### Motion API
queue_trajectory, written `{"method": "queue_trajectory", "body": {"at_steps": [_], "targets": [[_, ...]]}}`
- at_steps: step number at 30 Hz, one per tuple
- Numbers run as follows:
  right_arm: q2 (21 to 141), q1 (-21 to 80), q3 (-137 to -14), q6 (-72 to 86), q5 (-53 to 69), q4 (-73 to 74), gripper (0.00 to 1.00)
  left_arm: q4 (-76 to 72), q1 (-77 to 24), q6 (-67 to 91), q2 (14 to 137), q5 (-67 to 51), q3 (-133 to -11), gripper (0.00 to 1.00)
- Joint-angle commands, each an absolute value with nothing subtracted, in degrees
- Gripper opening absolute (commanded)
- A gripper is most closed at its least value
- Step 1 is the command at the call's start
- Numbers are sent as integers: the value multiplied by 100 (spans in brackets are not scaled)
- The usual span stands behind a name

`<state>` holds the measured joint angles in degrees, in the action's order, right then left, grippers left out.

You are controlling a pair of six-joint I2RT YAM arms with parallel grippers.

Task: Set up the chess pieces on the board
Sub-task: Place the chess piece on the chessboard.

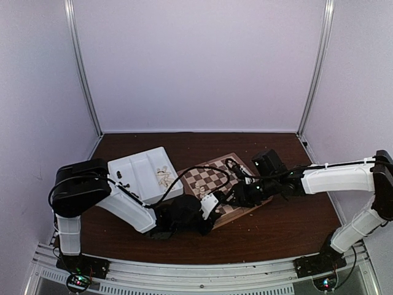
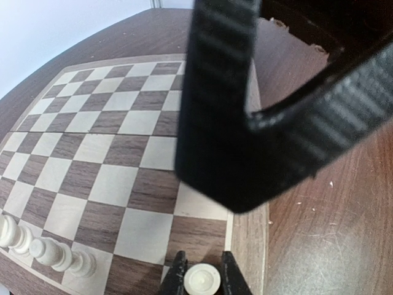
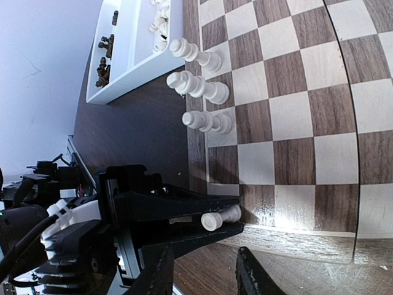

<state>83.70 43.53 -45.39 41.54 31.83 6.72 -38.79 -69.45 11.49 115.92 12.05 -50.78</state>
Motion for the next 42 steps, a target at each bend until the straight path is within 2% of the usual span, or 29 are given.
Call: {"method": "queue_trajectory", "body": {"at_steps": [1,18,25,26,31,38,42], "targets": [[8067,4367,-4527,3901,2804,1010,37,-3713,-6961,1369,11441,1323,-4931,9],[7607,4302,-4348,3593,2391,1304,38,-3536,-6961,1593,11277,1177,-4623,14],[7594,4291,-4343,3564,2364,1328,38,-3525,-6968,1552,11280,1093,-4652,25],[7598,4297,-4342,3560,2361,1326,38,-3528,-6978,1541,11290,1083,-4654,24],[7596,4289,-4359,3538,2368,1353,38,-3444,-6972,1521,11388,1102,-4829,7],[7567,4273,-4320,3519,2354,1372,38,-3357,-6978,1493,11521,1090,-5042,7],[7542,4271,-4277,3532,2364,1350,38,-3337,-6974,1489,11565,1129,-5062,14]]}}
